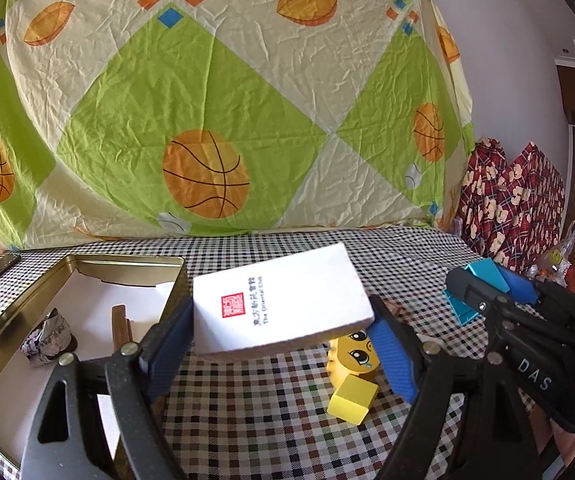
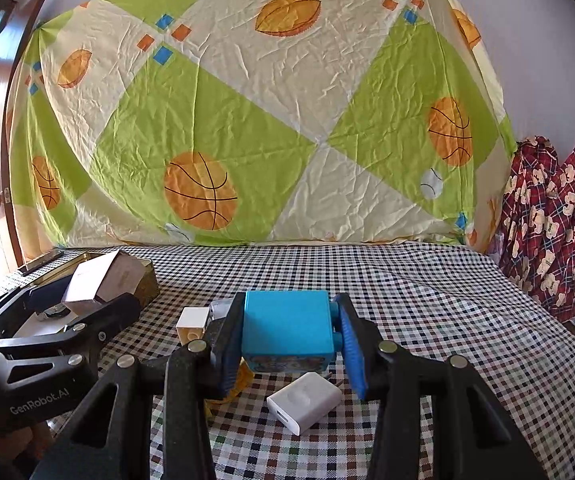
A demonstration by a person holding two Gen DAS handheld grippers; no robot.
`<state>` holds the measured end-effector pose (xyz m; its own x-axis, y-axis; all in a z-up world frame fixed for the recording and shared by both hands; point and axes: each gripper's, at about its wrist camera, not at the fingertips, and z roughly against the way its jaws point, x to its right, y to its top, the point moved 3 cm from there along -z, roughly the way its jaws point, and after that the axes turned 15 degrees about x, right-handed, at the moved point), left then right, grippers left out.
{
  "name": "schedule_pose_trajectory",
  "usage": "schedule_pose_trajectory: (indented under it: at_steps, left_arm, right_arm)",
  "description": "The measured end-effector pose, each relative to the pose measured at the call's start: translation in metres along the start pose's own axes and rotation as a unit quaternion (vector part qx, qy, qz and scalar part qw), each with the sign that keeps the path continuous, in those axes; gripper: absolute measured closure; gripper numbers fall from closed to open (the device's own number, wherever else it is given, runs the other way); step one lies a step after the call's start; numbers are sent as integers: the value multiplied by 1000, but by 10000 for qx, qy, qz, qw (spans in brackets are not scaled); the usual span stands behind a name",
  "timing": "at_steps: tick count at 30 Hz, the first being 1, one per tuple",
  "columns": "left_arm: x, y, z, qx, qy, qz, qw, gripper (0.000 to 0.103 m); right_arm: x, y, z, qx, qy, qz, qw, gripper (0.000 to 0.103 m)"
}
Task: Organize rigid objects
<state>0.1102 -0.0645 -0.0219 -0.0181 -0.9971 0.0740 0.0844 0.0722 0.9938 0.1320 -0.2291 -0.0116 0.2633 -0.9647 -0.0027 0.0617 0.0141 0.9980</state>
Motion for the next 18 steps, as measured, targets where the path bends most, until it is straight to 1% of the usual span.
schedule_pose_trajectory:
  at_steps: [12,18]
  left_arm:
    - [-2,5,16,372,91,-58,9993,19]
    - [-8,8,20,494,157,11,9987,19]
  right_arm:
    - [-6,5,13,359,189,24,9992,58]
    - [-10,8,20,555,326,14,9979,58]
